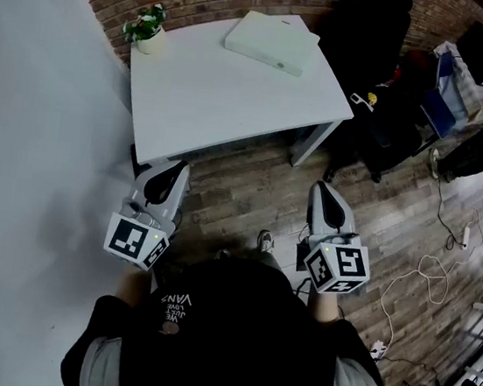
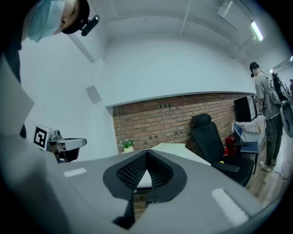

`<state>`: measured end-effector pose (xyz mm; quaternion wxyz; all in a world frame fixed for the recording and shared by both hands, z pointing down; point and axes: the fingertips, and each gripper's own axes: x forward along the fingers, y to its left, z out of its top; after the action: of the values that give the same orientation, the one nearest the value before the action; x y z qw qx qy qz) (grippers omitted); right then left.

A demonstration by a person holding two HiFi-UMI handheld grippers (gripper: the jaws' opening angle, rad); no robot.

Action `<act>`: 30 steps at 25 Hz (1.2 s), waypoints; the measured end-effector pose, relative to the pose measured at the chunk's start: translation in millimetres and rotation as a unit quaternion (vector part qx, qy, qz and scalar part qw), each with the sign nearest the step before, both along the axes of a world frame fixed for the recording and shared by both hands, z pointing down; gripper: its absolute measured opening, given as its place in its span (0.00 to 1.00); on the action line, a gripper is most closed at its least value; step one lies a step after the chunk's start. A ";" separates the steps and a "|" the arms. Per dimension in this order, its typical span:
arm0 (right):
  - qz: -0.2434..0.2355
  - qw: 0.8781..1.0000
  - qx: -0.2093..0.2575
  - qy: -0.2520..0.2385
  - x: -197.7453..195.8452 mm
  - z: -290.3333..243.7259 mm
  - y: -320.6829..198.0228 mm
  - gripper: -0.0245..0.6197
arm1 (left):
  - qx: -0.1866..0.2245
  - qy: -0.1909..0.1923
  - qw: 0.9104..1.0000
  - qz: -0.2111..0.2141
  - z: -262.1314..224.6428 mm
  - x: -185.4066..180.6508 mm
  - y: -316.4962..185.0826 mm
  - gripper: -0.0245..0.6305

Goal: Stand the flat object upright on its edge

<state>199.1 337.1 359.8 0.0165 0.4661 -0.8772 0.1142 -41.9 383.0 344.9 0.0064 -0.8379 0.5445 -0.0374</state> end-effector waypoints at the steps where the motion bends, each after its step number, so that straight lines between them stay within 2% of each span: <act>1: 0.001 1.000 0.002 -0.007 -1.0 -1.5 0.3 0.03 | 0.000 0.000 1.000 0.001 0.5 -0.5 0.1 0.04; 4: 0.008 1.000 0.010 -0.020 -2.4 -5.5 1.1 0.04 | 0.002 0.000 1.000 0.007 0.5 -1.8 0.7 0.04; 16: 0.020 1.000 0.008 -0.017 0.1 -0.1 -5.5 0.04 | -0.005 0.008 1.000 0.022 10.7 -3.4 -5.2 0.04; 30: -0.011 1.000 0.009 -0.018 19.5 -2.2 -105.1 0.04 | 0.001 0.008 1.000 -0.006 4.5 18.7 -96.8 0.04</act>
<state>218.6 232.0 357.7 -0.0021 0.4547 -0.8833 0.1141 -23.3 286.2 349.4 0.0023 -0.8347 0.5499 -0.0299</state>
